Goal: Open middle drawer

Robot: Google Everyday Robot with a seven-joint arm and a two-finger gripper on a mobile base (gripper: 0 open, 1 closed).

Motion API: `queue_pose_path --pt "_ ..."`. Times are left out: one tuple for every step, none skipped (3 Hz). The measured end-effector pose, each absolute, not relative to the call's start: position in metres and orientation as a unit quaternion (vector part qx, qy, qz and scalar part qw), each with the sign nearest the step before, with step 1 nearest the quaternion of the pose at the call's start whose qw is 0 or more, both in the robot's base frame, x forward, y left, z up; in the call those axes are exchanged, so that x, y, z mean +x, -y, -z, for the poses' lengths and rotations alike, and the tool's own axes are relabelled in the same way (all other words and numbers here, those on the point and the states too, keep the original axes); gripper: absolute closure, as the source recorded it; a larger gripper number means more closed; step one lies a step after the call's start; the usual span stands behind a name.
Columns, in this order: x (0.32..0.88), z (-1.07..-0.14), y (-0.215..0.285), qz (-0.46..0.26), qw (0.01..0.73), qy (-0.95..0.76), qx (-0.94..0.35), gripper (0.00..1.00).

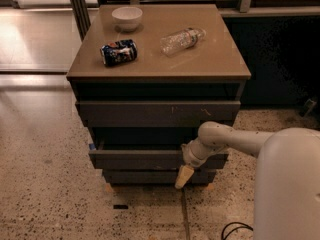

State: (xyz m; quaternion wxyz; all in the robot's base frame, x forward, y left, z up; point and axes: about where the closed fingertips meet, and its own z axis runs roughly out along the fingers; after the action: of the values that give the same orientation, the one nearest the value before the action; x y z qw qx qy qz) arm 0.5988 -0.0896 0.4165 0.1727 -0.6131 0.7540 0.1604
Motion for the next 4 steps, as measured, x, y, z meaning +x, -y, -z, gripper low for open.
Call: queue_pose_path --pt "0.585 -0.408 0.091 -0.167 0.168 -0.753 -0.613 0.00" --pt "0.580 -0.415 0.094 -0.164 0.171 -0.756 -0.610 0.00" --pt "0.529 -0.420 0.097 -0.167 0.150 -0.762 -0.607 0.00" --pt "0.528 -0.420 0.097 -0.167 0.149 -0.762 -0.607 0.00"
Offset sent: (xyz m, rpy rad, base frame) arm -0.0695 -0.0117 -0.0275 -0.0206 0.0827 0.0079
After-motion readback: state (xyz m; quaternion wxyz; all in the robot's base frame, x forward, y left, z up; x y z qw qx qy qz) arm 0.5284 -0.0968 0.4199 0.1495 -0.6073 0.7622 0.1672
